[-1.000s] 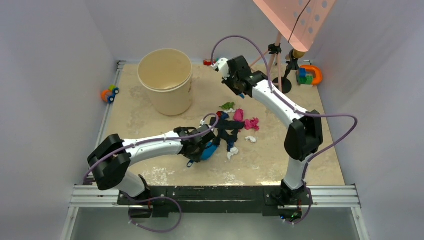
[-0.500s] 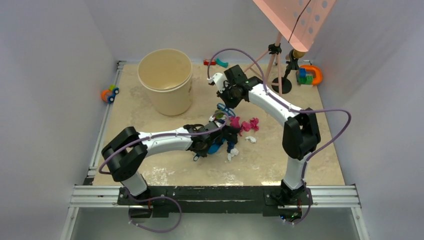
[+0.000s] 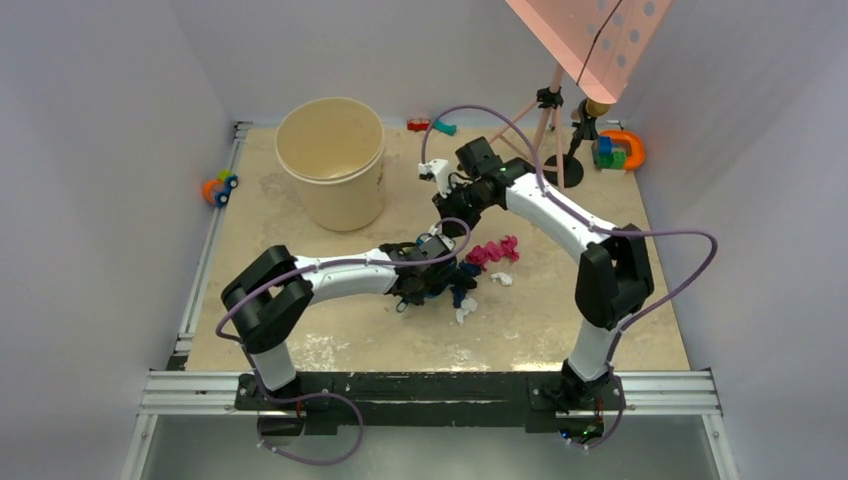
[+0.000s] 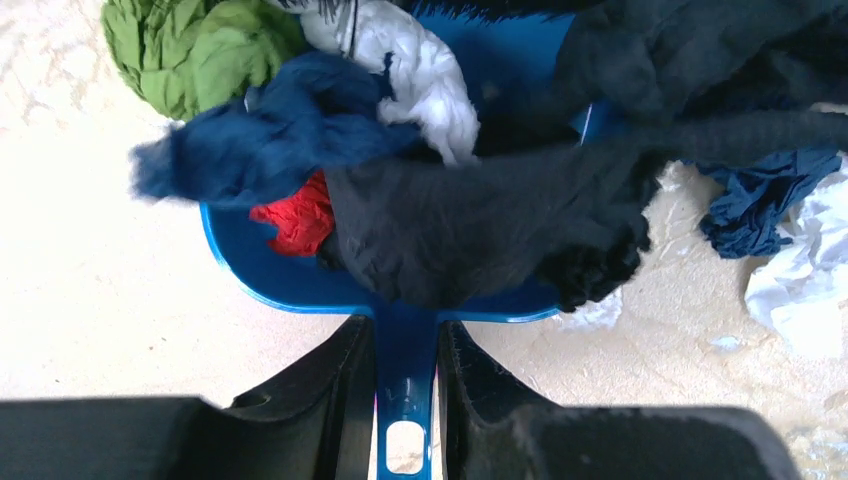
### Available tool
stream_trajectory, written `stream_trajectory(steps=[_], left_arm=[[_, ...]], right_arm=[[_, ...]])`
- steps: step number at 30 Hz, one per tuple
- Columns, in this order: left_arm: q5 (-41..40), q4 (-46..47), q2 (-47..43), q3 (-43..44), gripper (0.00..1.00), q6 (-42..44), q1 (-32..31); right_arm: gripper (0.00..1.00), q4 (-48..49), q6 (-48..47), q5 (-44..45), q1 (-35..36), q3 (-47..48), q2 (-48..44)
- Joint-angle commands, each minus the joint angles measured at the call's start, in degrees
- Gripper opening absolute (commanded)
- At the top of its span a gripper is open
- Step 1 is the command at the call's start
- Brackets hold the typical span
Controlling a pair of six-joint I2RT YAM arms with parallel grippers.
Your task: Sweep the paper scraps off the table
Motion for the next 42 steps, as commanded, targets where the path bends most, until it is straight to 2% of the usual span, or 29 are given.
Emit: stream_trajectory(steps=[1, 9, 12, 16, 19, 24, 30, 37, 42], left_arm=[[-2.64, 5.42, -3.55, -0.98, 0.00, 1.99, 0.19], [-2.30, 1.47, -10.52, -1.59, 0.00, 2.59, 0.22], [-3.02, -2.83, -11.83, 0.83, 0.00, 2.48, 0.22], [-2.25, -11.04, -12.13, 6.86, 0.00, 2.14, 0.30], [-1.34, -16.23, -12.78, 10.79, 0.00, 1.65, 0.75], [-0.25, -23.80, -14.21, 16.28, 0.00, 1.19, 1.99], [-1.12, -32.34, -15.49, 23.69, 0.00, 1.98, 3.94], [-1.16, -39.30, -16.38, 34.47, 0.00, 5.22, 9.29], [1.02, -43.49, -13.43, 44.67, 0.00, 7.93, 13.80]], right_arm=[[0.00, 1.53, 7.92, 0.07, -0.83, 0.25, -7.80], [0.00, 4.07, 13.31, 9.55, -5.44, 0.37, -16.95], [0.00, 5.61, 16.06, 19.80, -5.65, -1.01, -20.76], [0.00, 9.68, 22.31, 38.67, -5.76, -5.48, -27.01], [0.00, 11.75, 23.56, 45.18, -6.05, -8.87, -31.26], [0.00, 12.19, 23.68, 47.60, -6.38, -12.74, -35.19], [0.00, 12.42, 25.22, 45.78, -6.41, -15.95, -38.27], [0.00, 12.76, 25.11, 43.80, -6.39, -18.30, -40.66], [0.00, 12.49, 25.48, 40.15, -6.38, -18.24, -41.16]])
